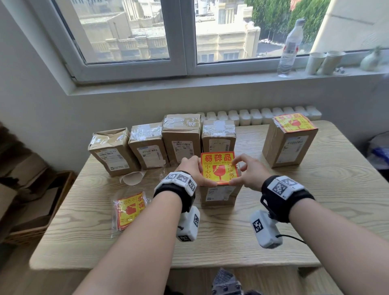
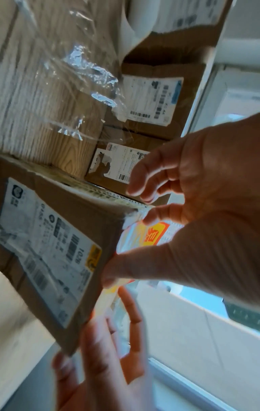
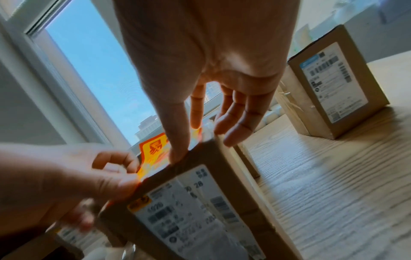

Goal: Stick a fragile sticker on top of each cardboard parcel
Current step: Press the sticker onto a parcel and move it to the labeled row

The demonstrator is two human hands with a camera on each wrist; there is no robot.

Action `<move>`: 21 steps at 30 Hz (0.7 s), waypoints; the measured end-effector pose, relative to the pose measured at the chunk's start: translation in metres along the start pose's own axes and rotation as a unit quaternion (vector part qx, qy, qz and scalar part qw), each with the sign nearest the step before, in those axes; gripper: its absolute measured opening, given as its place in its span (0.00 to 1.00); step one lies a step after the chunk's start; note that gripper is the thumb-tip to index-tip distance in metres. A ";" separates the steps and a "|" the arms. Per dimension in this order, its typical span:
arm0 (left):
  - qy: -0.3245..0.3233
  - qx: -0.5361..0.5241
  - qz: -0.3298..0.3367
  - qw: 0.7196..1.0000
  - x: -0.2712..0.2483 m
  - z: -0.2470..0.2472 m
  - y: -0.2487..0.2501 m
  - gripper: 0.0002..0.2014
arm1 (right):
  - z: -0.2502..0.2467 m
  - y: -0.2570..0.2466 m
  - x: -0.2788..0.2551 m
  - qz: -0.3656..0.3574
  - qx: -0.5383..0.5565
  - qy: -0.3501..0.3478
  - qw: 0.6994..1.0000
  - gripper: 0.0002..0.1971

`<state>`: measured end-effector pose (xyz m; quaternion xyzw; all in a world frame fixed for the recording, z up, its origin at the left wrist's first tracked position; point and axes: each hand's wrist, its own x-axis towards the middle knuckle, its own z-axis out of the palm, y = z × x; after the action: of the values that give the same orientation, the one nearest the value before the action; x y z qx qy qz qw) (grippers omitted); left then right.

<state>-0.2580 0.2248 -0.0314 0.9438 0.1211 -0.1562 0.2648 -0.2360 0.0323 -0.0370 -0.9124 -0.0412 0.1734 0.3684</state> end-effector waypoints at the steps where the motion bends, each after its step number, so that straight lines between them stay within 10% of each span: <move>1: -0.007 -0.009 -0.003 1.000 0.002 -0.001 -0.003 0.28 | -0.004 0.001 0.001 0.008 0.031 -0.019 0.999 0.23; 6: 0.109 -0.104 0.041 0.988 0.003 -0.017 -0.002 0.17 | -0.011 -0.001 0.004 -0.016 0.038 0.053 0.998 0.15; 12: 0.004 -0.012 0.063 0.998 0.012 -0.010 0.018 0.33 | 0.001 -0.020 0.016 -0.036 -0.112 -0.043 0.992 0.40; 21: 0.009 -0.071 0.019 0.997 0.011 -0.014 -0.010 0.36 | -0.006 -0.006 0.023 -0.016 -0.057 -0.077 0.995 0.46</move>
<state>-0.2481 0.2415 -0.0287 0.9259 0.1165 -0.1342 0.3334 -0.2117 0.0374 -0.0349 -0.9153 -0.0938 0.2345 0.3138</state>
